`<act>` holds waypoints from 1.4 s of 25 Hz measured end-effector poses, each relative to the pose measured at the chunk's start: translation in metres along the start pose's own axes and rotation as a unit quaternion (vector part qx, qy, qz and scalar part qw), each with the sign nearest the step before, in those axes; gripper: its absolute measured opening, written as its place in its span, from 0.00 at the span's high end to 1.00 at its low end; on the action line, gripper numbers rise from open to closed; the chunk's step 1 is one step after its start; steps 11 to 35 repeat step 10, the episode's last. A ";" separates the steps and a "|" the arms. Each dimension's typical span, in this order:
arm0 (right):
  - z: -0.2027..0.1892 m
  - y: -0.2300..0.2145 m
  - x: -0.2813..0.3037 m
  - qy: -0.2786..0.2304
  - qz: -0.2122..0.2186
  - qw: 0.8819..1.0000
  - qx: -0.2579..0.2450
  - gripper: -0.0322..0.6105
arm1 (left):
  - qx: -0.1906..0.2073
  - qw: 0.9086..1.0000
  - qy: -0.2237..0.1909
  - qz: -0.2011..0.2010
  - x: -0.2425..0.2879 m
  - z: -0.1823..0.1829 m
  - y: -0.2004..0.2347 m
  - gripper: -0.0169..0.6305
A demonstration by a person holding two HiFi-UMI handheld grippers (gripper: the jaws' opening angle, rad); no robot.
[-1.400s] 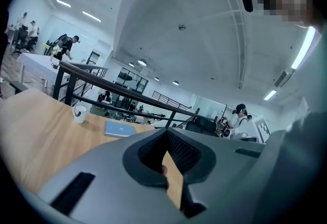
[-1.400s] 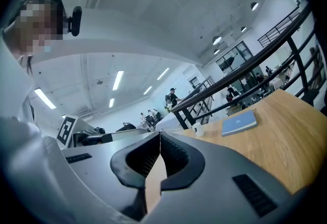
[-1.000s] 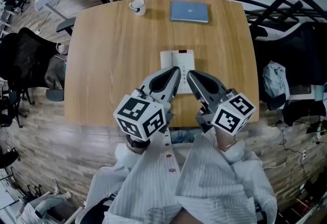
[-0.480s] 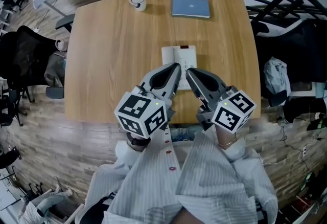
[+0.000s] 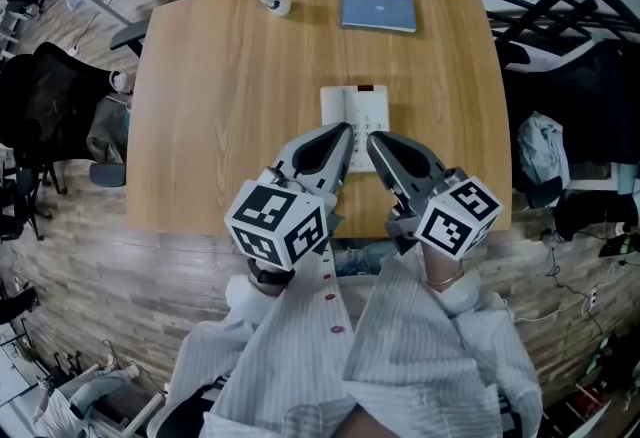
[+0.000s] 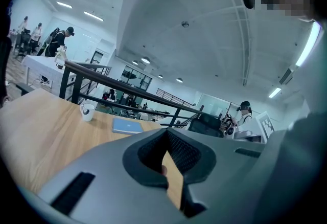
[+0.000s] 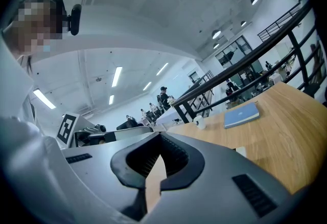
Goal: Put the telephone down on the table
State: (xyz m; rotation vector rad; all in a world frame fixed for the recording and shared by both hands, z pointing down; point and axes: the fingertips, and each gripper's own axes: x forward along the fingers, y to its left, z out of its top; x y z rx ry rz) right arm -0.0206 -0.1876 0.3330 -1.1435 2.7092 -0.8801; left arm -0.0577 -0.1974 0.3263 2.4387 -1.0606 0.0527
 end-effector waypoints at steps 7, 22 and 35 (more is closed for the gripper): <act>-0.003 0.005 0.005 0.008 0.009 1.000 0.001 0.90 | 0.002 1.000 -0.003 0.007 -0.003 0.003 0.004 0.96; -0.005 0.006 0.007 0.011 0.012 1.000 0.002 0.90 | 0.002 1.000 -0.001 0.009 -0.004 0.001 0.004 0.96; -0.005 0.006 0.007 0.011 0.012 1.000 0.002 0.90 | 0.002 1.000 -0.001 0.009 -0.004 0.001 0.004 0.96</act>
